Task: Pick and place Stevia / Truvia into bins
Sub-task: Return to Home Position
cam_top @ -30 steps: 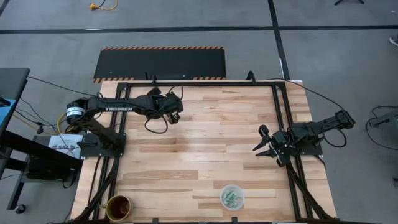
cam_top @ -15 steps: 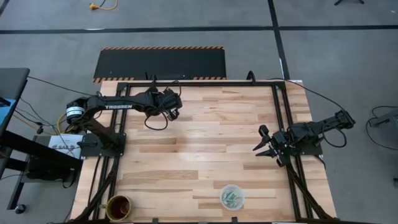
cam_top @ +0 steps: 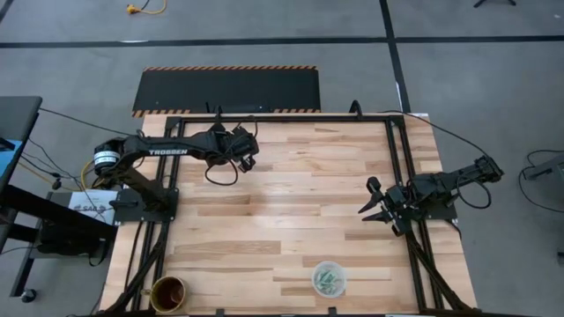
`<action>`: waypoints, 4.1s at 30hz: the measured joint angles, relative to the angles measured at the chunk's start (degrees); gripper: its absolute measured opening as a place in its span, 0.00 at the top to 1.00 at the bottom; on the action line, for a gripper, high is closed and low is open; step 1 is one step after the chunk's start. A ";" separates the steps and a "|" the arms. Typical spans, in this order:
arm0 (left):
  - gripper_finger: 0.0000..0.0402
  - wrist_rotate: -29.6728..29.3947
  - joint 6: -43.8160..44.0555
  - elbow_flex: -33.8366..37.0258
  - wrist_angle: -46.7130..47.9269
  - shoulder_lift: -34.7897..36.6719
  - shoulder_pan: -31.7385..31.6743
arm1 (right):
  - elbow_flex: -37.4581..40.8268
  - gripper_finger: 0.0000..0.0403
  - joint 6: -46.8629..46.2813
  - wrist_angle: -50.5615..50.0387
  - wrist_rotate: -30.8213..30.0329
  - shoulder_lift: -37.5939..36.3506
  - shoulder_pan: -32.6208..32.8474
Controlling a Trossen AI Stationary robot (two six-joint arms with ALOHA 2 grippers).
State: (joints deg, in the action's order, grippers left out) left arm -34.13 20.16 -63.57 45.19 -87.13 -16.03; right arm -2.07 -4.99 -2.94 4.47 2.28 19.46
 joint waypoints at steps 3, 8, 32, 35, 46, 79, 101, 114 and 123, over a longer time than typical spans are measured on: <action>0.69 0.44 -0.44 -0.02 -0.10 0.00 -0.05 | 0.00 0.75 -0.02 0.00 -0.01 0.00 0.02; 0.64 -0.28 1.46 -0.02 -4.39 2.11 1.69 | 0.00 0.75 0.00 0.00 0.00 0.02 0.02; 0.64 26.96 -29.08 2.47 -32.29 40.89 9.39 | 0.00 0.75 -0.01 0.00 -0.02 0.00 0.00; 0.64 24.06 -26.95 9.65 -36.81 47.86 9.39 | 0.00 0.75 0.00 0.00 0.00 0.00 0.02; 0.64 17.06 -13.85 39.07 -38.10 81.38 9.39 | 0.00 0.75 -0.02 -0.02 0.00 0.02 0.02; 0.64 21.63 -13.67 62.07 -46.49 84.48 9.44 | 0.01 0.75 -0.02 0.00 0.00 0.02 0.02; 0.64 21.86 -13.57 62.10 -46.25 80.26 9.46 | 0.00 0.75 -0.01 0.00 0.00 0.02 0.02; 0.64 21.83 -13.11 62.12 -46.23 80.26 9.46 | 0.00 0.75 -0.02 0.00 0.00 0.02 0.02; 0.64 21.82 -12.94 62.14 -46.21 80.26 9.44 | 0.00 0.75 0.00 0.00 0.00 0.02 0.01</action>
State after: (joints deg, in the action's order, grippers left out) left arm -12.31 7.22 -1.43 -1.02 -6.87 -6.58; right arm -2.07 -5.00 -2.94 4.47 2.30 19.47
